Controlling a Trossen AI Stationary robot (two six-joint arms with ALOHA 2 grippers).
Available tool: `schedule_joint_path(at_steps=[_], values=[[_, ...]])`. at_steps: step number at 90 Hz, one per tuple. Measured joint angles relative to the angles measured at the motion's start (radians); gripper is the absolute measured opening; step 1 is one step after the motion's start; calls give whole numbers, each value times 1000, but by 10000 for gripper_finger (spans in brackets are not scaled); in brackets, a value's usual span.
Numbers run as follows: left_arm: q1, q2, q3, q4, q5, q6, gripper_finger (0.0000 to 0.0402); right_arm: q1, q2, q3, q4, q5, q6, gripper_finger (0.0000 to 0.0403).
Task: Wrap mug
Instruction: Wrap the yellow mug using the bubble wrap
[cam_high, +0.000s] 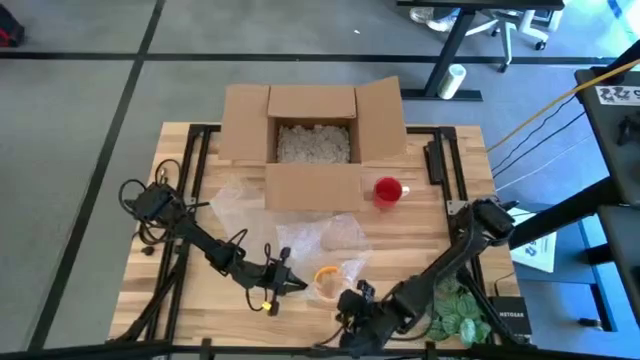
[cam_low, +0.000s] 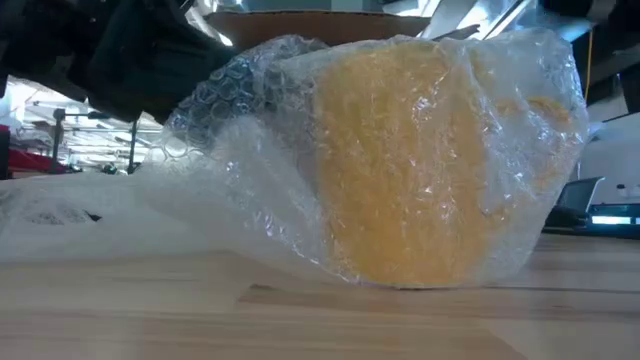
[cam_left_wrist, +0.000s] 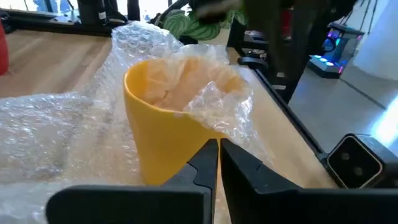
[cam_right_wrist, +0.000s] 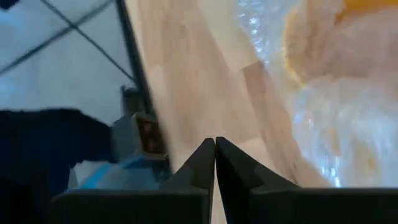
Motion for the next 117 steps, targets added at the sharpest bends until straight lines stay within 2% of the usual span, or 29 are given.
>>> schedule_joint_path(at_steps=[28, 63, 87, 98, 117], values=[[-9, 0, 8, 9, 32, -43, 0, -20, 0, -109, -36, -34, 21, 0], [18, 0, 105, -69, 70, -21, 0, -34, 0, -210, -48, 96, 6, 0], [4, -37, 117, -103, 87, 13, 0, 18, 0, -243, -58, 83, 109, 0], [-7, -130, 117, -232, 82, 38, 0, 84, -1, -243, -59, 88, 185, 0], [-8, -344, 117, -644, 22, -6, 0, 200, -1, -243, -56, 164, 319, 0]])
